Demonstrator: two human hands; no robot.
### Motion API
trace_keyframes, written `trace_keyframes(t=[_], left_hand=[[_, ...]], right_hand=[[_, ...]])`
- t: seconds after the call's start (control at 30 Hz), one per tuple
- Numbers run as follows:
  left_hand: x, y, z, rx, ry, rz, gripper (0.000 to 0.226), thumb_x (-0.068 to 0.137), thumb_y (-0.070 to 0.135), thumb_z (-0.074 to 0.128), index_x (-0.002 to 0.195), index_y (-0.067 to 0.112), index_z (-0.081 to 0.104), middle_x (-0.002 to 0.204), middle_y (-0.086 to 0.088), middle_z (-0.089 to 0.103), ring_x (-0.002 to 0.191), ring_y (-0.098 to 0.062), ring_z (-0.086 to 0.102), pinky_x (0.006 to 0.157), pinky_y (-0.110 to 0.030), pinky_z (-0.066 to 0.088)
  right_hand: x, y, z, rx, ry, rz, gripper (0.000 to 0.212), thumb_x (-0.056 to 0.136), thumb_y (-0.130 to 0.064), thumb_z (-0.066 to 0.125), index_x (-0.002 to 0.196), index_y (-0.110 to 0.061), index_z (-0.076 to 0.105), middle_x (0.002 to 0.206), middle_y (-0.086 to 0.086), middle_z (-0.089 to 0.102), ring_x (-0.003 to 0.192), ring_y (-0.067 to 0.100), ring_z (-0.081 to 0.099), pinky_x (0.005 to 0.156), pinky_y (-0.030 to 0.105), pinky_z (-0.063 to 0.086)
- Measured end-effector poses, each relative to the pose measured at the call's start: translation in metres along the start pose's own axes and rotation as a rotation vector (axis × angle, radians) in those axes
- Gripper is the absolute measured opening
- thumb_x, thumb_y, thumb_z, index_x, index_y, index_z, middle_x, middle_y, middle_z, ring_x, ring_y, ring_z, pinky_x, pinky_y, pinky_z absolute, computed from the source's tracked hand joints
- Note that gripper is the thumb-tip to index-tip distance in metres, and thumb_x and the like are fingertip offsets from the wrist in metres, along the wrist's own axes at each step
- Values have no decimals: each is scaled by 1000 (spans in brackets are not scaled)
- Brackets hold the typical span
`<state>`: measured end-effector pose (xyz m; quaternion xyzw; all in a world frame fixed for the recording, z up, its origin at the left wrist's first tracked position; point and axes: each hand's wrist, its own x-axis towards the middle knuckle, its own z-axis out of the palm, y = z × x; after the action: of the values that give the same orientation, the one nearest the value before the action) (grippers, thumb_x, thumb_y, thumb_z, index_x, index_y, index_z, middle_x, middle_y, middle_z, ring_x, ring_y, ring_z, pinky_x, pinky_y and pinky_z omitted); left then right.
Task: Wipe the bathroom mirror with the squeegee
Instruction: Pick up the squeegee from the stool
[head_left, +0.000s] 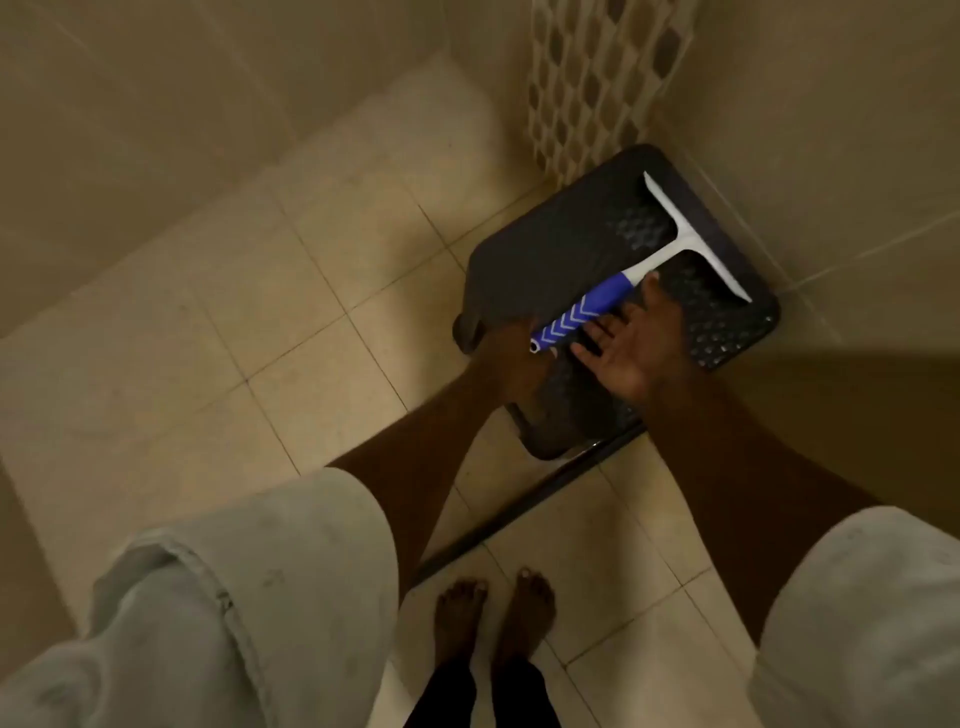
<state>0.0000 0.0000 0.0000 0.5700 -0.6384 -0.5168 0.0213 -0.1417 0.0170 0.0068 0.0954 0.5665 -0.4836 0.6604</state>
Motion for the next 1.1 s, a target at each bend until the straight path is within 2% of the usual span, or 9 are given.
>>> trace_keyframes(t=[0.1,0.27,0.4,0.53,0.6,0.67,0.83,1.0,1.1], left_hand=[[1,2,0,-3,59,-26,39,91,19,55,127,5,50,125,-14,57,113,-25,53,82,-24,37],[2,11,-4,-15,25,-62,32,87,12,59,118,4,56,112,-15,62,99,-21,56,79,-27,41],[-2,28,-7,12,-72,-50,27,85,9,62,111,4,61,109,-15,64,96,-21,59,74,-21,43],[-11,49,-11,-31,-106,-10,22,82,7,66,103,1,64,104,-16,67,82,-10,55,63,-9,39],[-18,58,-13,-55,-138,-4,23,81,8,67,103,0,64,102,-16,67,75,-7,55,59,-8,41],[-25,65,-14,-70,-158,4,26,80,8,68,104,-1,63,97,-15,65,78,-10,56,63,-11,42],[-46,81,-21,-145,-172,9,19,79,6,69,96,4,61,84,-5,60,70,-7,52,65,-16,42],[-73,104,-36,-184,-176,63,18,74,6,73,83,13,59,80,-2,60,75,-13,54,73,-26,46],[-93,118,-50,-220,-148,93,23,71,6,76,89,5,62,81,-4,62,76,-15,57,76,-31,49]], right_hand=[[0,0,3,35,23,1,58,94,-51,42,138,-13,46,140,13,50,127,31,48,106,47,36],[-4,-1,3,7,114,17,44,96,-31,48,135,-8,48,130,12,56,121,28,53,97,42,43],[-9,-12,-1,-68,124,50,17,96,-25,50,105,-12,57,111,7,58,97,20,57,80,34,44],[-16,-21,-3,-80,165,19,13,95,-21,51,105,-13,53,110,7,57,93,19,56,79,34,43],[-23,-27,-2,-86,172,12,12,96,-19,49,90,-11,56,101,7,59,84,18,57,81,36,44],[-32,-31,-2,-63,161,3,16,97,-16,47,84,-12,56,91,7,60,80,17,57,87,39,43],[-60,-37,4,-26,97,-67,14,99,-14,43,97,-9,56,89,4,60,80,14,57,88,39,44],[-96,-48,20,-4,85,-143,17,100,-13,40,112,-9,51,94,7,60,84,17,58,94,42,43],[-122,-54,29,8,57,-180,20,100,-13,40,116,-9,50,91,6,60,81,16,56,92,40,44]])
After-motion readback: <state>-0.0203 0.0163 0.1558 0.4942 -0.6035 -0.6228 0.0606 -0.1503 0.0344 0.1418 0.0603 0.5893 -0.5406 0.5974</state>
